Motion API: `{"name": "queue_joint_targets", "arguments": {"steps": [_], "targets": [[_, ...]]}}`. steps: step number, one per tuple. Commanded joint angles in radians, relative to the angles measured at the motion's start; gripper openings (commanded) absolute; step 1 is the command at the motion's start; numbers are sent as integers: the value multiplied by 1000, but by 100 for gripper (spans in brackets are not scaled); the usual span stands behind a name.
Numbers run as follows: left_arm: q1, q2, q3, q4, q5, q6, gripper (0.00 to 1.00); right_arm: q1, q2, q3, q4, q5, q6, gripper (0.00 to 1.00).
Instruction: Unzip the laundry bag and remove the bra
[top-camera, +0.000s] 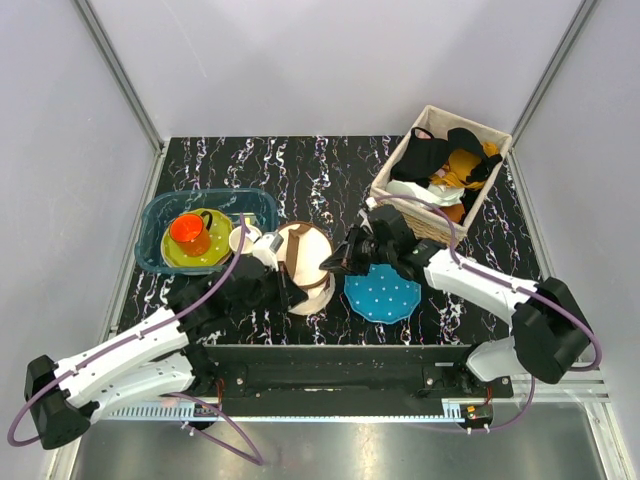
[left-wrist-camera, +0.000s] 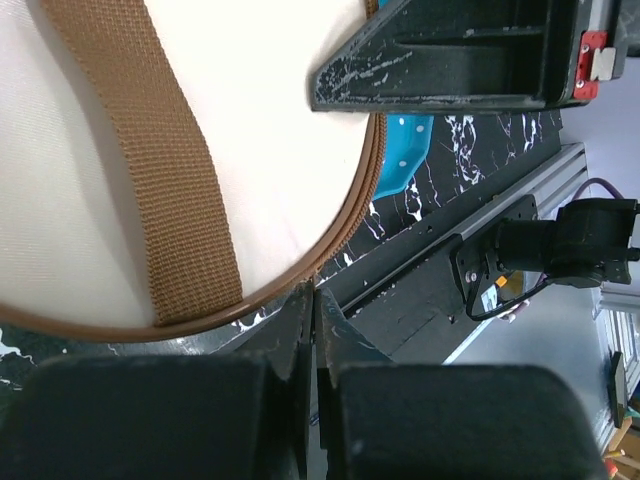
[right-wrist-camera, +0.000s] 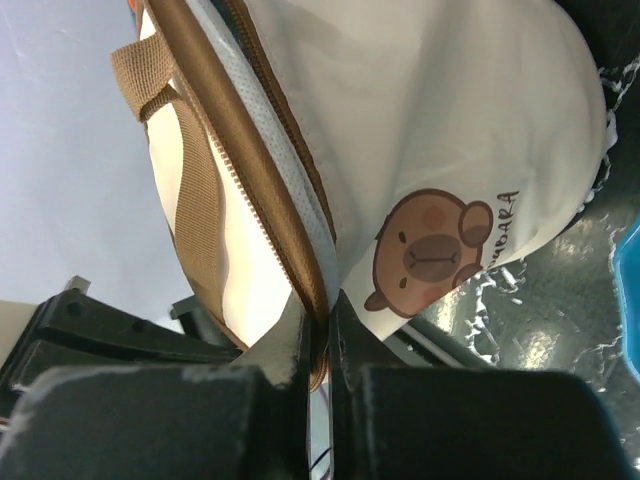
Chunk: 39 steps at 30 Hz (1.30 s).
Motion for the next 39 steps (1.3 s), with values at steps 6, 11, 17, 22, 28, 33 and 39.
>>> {"name": "queue_joint_targets", "arguments": {"steps": [6,11,17,22,28,33,39], "targets": [[12,-94,41,-129,-134,93,0,-125,63,221,-354,-146,-467,0],[150,-144,2,-130,-102,165,0,-156,135,274,-400,-201,-591,0],[190,-103,44,-92,-25,187,0,-156,181,355,-428,-202,-568,31],[190,-91,29,-92,26,161,0,-156,74,295,-439,-156,-429,81],[176,-112,-33,-58,81,90,0,-149,-130,46,-235,-165,-119,84],[122,-97,-27,-47,43,54,0,-74,-193,-42,-97,-95,56,87],[27,-48,1,-14,-8,6,0,30,-112,-77,81,-53,150,89]]}}
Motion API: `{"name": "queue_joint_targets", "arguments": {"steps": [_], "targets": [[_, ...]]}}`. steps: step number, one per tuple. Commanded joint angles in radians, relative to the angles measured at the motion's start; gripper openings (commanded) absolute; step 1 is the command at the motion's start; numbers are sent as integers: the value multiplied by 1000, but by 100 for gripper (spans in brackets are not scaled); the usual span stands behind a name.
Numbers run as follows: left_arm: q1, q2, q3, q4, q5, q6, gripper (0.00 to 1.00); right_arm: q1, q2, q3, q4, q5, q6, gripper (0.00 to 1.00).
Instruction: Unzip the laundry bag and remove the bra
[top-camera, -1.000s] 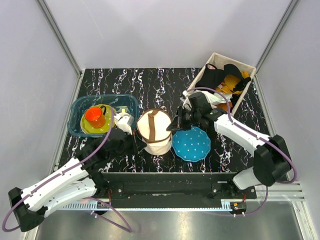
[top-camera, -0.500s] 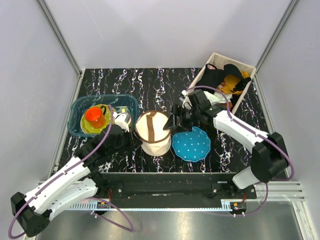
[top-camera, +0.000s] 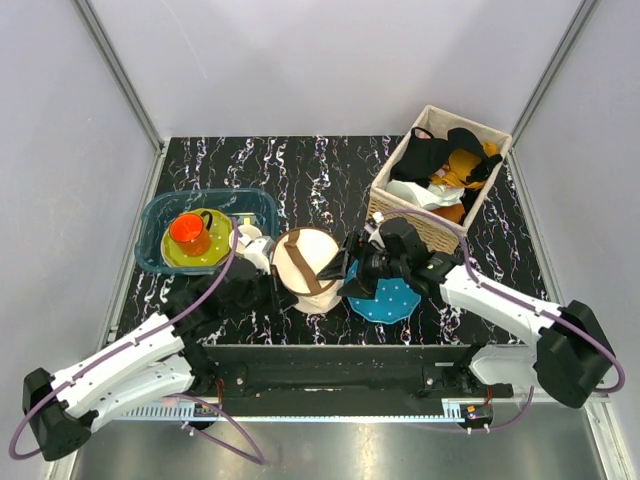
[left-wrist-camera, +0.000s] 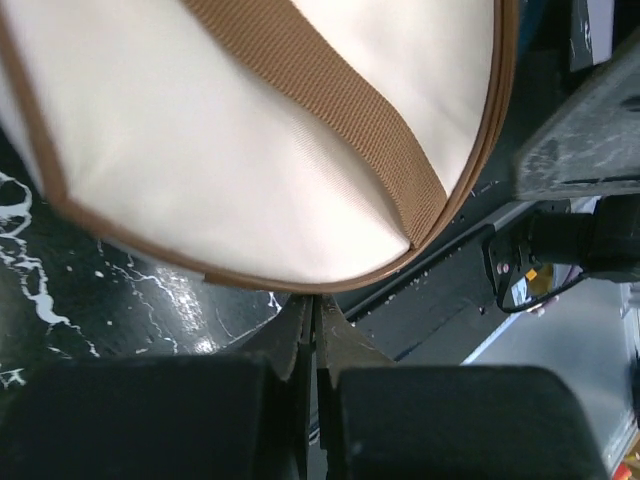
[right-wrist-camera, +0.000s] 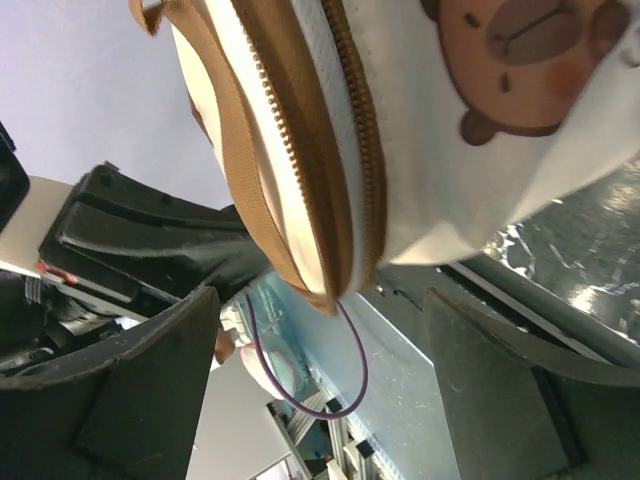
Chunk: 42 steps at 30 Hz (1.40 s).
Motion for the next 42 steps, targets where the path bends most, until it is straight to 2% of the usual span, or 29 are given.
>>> {"name": "queue_joint_targets", "arguments": {"steps": [1,3,6,7,9,10,11,12,20,25,27,36,37,41,42], "targets": [[-70,32,40,69,-38,-55,0,39,57,-13,212,58,123,88],[-92,53,51,82,-41,-65,0,39,77,-10,255,80,121,84],[-129,69,76,99,-41,-76,0,38,107,34,232,119,59,70],[-132,67,85,103,-43,-78,0,38,117,65,215,132,38,56],[-132,60,93,105,-43,-75,0,36,147,100,194,143,-11,37],[-132,46,100,90,-66,-72,0,36,155,111,182,146,-23,24],[-132,40,108,76,-89,-61,0,35,163,120,172,144,-44,6],[-132,32,125,56,-104,-55,0,29,178,134,142,140,-57,0],[-123,-51,149,-133,-227,16,0,-68,206,140,100,-17,-181,0],[-77,-100,139,-222,-261,46,0,-148,195,189,-33,-124,-297,0],[-55,-115,143,-230,-267,62,0,-149,192,221,-87,-109,-356,0],[-18,-77,188,-262,-275,122,0,-151,177,243,-158,-98,-427,0],[-18,-69,188,-257,-255,122,0,-149,180,244,-159,-103,-424,2],[-20,-37,180,-220,-202,120,0,-149,183,257,-176,-89,-420,48],[-20,-29,182,-213,-199,122,0,-149,178,255,-180,-72,-420,49]]}}
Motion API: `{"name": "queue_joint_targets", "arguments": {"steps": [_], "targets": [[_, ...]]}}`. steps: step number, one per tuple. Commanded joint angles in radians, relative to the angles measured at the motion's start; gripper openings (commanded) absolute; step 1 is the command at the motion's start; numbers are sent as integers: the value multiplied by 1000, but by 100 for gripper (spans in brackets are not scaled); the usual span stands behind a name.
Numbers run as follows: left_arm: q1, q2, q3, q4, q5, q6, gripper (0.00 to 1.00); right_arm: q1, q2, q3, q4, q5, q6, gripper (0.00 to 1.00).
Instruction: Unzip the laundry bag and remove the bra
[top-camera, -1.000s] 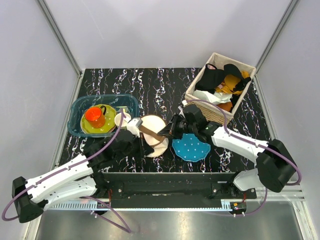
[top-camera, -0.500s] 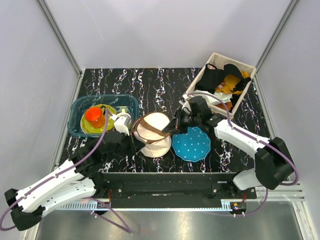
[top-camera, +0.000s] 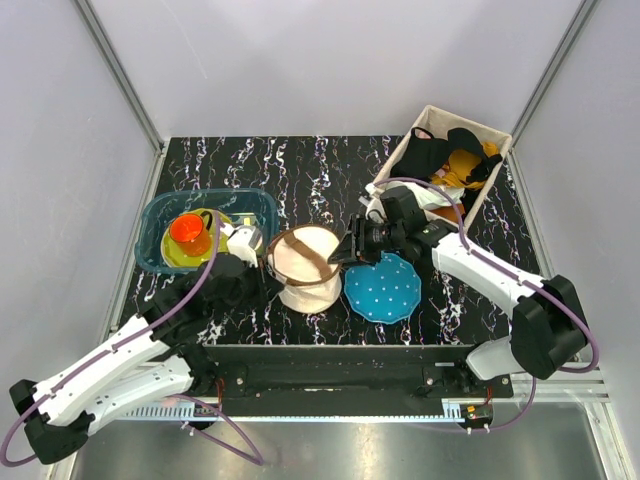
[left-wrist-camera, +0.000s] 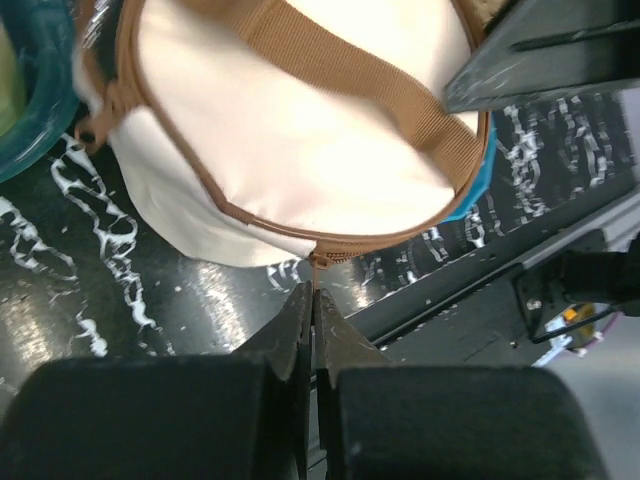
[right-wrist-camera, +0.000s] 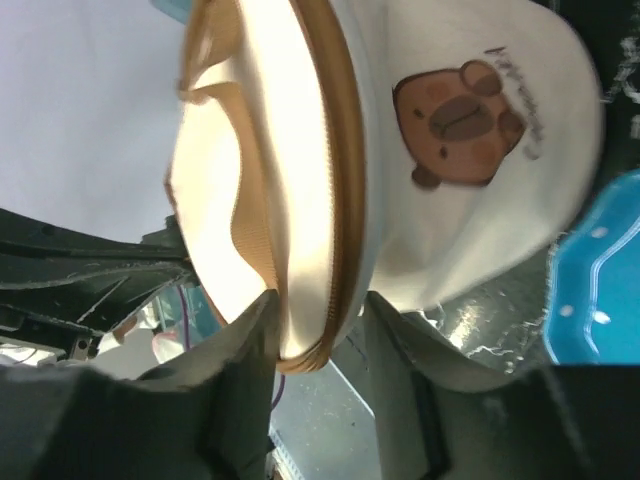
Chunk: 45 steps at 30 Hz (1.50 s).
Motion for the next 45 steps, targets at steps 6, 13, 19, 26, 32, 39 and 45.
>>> {"name": "queue_joint_targets", "arguments": {"steps": [6,13,19,26,32,39,45], "targets": [[18,44,9,-15,3,39,0,-33,-39,50,-84,111,-37,51],[18,64,6,-1,5,43,0,-35,-72,47,-70,158,-27,12],[18,92,-13,25,-7,51,0,-32,-106,60,-115,217,-50,18],[18,164,3,100,-9,73,0,-33,-140,39,-121,218,-60,0],[20,254,62,118,-46,132,0,-33,-172,50,-135,228,-56,0],[37,333,156,156,47,226,0,27,-191,94,-129,224,-17,0],[35,342,208,129,65,237,10,117,-151,128,-58,228,44,0]]}}
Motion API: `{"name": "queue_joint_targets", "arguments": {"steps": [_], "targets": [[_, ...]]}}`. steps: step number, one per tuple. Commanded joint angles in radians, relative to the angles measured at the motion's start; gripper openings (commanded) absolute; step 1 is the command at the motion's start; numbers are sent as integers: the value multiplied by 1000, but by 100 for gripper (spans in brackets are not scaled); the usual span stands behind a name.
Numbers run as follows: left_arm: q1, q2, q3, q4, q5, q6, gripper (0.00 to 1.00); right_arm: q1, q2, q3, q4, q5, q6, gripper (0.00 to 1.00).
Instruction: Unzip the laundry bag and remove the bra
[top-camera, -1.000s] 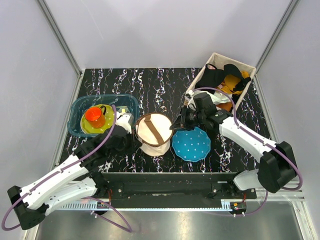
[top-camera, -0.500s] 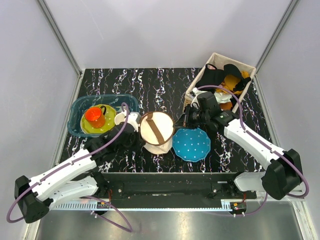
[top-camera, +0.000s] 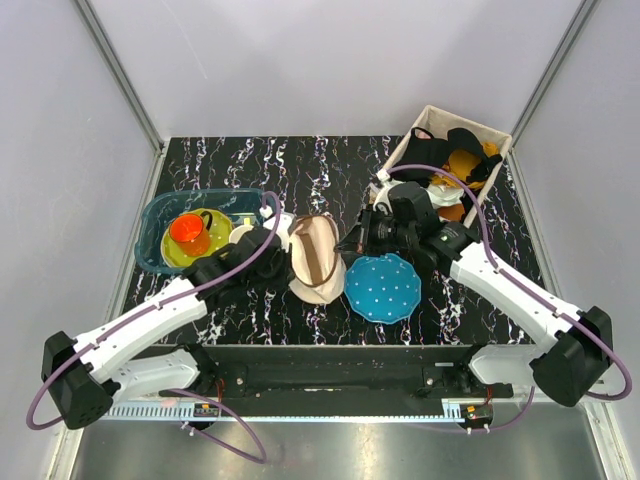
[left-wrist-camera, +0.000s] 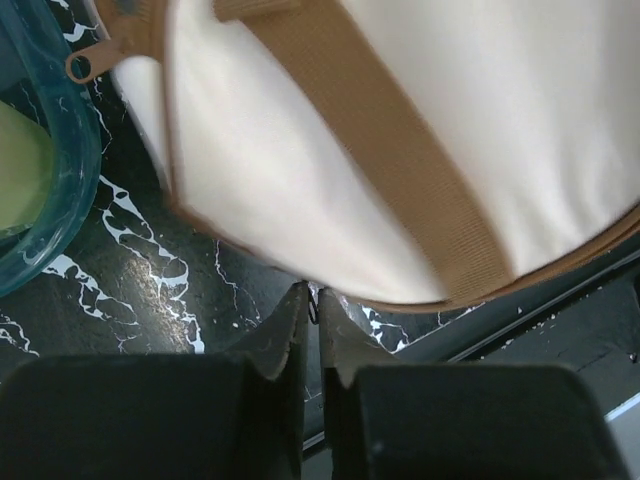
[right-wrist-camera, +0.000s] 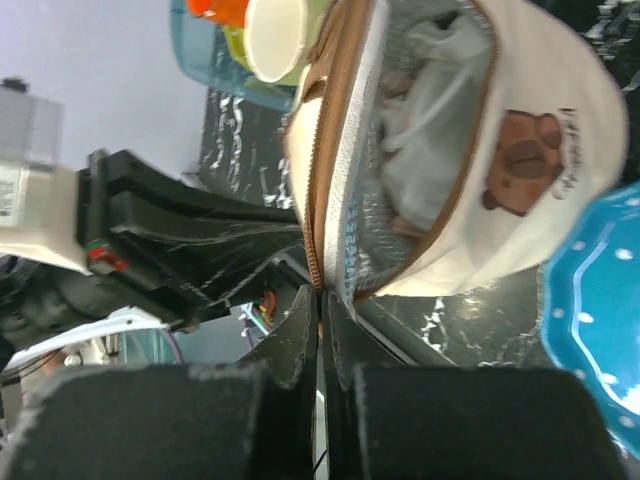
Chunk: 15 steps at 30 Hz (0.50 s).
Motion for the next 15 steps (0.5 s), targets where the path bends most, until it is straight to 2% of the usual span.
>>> {"name": "queue_joint_targets", "arguments": {"steps": [1,2,5,8,12,15], "targets": [[-6,-22,90,78,54,26,17,68,24,54,72,-27,63,0],[-5,-33,96,70,48,24,32,74,32,56,90,-33,68,0],[-6,-88,116,50,49,20,59,77,47,60,126,-38,105,0],[-6,-146,127,44,67,-12,70,81,55,70,155,-39,131,0],[-31,-182,104,91,104,-60,91,89,64,83,193,-47,172,0],[-74,-154,94,104,69,-71,94,92,83,99,212,-58,191,0]]}}
